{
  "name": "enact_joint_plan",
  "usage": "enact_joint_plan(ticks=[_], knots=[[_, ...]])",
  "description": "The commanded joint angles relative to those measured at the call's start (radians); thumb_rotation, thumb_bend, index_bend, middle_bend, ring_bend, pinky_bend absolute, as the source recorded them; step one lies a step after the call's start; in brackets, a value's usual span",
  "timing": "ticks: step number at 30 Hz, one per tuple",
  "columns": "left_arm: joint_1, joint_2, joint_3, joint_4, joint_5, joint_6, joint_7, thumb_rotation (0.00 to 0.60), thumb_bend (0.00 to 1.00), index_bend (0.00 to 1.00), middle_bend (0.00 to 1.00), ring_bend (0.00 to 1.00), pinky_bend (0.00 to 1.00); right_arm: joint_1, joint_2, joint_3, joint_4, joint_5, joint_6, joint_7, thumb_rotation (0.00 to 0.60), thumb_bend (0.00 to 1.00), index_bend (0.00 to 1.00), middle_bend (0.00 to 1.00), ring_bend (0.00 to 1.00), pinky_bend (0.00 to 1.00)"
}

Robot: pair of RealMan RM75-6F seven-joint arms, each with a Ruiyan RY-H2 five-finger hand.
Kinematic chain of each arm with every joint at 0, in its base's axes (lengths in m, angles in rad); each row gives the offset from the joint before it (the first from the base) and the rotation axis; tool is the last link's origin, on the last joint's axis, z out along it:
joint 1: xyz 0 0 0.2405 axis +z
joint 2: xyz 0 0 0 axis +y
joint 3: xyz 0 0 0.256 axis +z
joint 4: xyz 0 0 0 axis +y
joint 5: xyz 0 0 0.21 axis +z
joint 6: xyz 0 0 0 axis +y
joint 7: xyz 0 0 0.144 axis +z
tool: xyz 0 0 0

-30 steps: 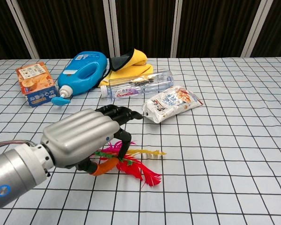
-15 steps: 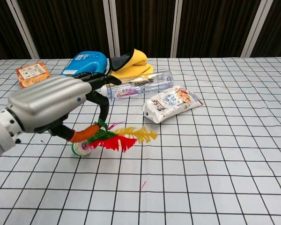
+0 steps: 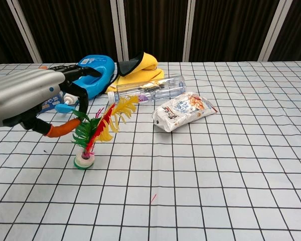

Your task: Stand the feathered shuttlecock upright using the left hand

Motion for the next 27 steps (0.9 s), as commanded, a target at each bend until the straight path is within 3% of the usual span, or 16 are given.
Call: enact_joint_plan(ticks=[1, 11, 17, 27], knots=[[0.014, 0.017, 0.019, -0.001, 0.012, 0.015, -0.018, 0.6, 0.6, 0.55, 0.04, 0.0, 0.0, 0.0, 0.0, 0.0, 0.001, -0.001, 0.0, 0.001, 0.6, 0.33, 0.0, 0.0, 0.0, 0.0], [0.066, 0.082, 0.071, 0.01, 0.06, 0.083, -0.101, 0.6, 0.52, 0.42, 0.0, 0.0, 0.0, 0.0, 0.0, -0.001, 0.001, -0.004, 0.002, 0.003, 0.6, 0.33, 0.0, 0.0, 0.0, 0.0], [0.086, 0.14, 0.086, 0.004, 0.085, 0.117, -0.168, 0.6, 0.31, 0.07, 0.0, 0.0, 0.0, -0.001, 0.0, -0.001, 0.001, -0.005, 0.003, 0.0, 0.6, 0.33, 0.0, 0.0, 0.0, 0.0], [0.205, 0.286, 0.121, -0.043, 0.109, 0.289, -0.275, 0.6, 0.2, 0.0, 0.0, 0.0, 0.0, 0.0, 0.0, -0.003, 0.005, -0.009, 0.002, -0.007, 0.6, 0.33, 0.0, 0.0, 0.0, 0.0]])
